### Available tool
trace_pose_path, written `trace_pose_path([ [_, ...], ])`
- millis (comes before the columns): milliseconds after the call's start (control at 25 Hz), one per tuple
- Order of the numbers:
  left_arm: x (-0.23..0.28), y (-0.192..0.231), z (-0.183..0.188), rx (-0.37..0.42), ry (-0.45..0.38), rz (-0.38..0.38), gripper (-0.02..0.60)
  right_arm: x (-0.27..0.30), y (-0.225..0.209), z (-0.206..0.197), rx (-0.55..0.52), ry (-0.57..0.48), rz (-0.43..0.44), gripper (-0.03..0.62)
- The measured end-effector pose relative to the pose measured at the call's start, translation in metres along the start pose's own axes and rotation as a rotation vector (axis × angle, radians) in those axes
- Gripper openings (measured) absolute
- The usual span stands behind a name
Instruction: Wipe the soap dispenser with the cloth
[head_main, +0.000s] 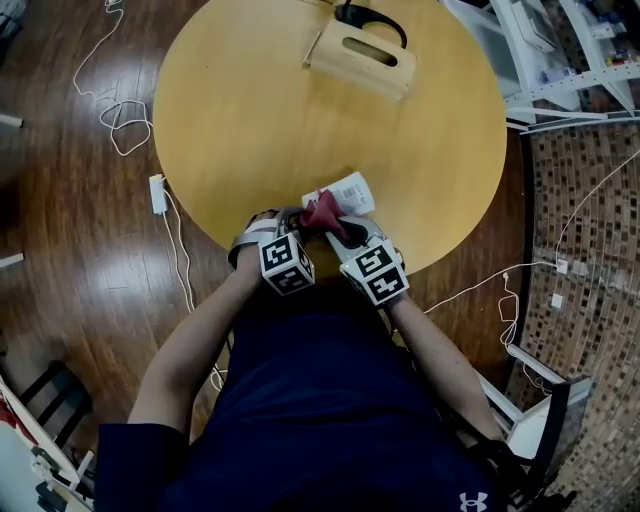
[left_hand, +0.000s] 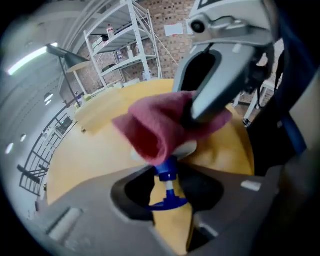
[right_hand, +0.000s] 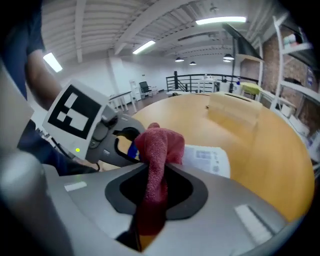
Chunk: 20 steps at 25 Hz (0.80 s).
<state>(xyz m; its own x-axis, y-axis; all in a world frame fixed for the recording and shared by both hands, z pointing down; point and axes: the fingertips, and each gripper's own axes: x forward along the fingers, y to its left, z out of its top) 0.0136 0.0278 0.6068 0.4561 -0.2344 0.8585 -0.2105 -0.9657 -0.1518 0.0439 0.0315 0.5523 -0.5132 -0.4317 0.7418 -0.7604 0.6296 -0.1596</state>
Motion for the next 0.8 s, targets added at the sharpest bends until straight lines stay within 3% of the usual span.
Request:
trace_pose_path([
  [240, -0.001, 0.0, -0.002, 0.02, -0.004, -0.006, 0.153, -0.031, -0.097, -0.029, 0.245, -0.046, -0.161, 0.078],
  [280, -0.003, -0.002, -0.002, 0.02, -0.005, -0.03, 0.208, -0.033, -0.105, -0.033, 0.281, -0.044, -0.181, 0.078],
  [320, -0.007, -0.005, -0.003, 0.012, -0.003, -0.063, 0.342, -0.034, -0.109, -0.036, 0.321, -0.047, -0.193, 0.078],
  [360, -0.015, -0.004, -0.002, -0.003, 0.0, -0.091, 0.42, -0.036, -0.112, -0.038, 0.362, -0.06, -0.198, 0.078],
  [400, -0.025, 0.0, 0.002, -0.023, 0.001, -0.1, 0.452, -0.038, -0.113, -0.039, 0.4, -0.079, -0.2, 0.078],
  [520, -0.052, 0.025, 0.033, -0.096, -0.037, -0.065, 0.458, -0.047, -0.119, -0.041, 0.465, -0.11, -0.215, 0.078],
  [600, -0.044, 0.034, 0.059, -0.106, -0.049, -0.067, 0.457, -0.05, -0.122, -0.048, 0.473, -0.097, -0.232, 0.078],
  [680, -0.016, 0.033, 0.072, -0.052, 0.004, -0.087, 0.457, -0.053, -0.126, -0.052, 0.451, -0.08, -0.247, 0.078],
  [800, 0.025, 0.022, 0.063, 0.044, 0.163, -0.158, 0.461, -0.058, -0.127, -0.052, 0.356, -0.045, -0.25, 0.078],
])
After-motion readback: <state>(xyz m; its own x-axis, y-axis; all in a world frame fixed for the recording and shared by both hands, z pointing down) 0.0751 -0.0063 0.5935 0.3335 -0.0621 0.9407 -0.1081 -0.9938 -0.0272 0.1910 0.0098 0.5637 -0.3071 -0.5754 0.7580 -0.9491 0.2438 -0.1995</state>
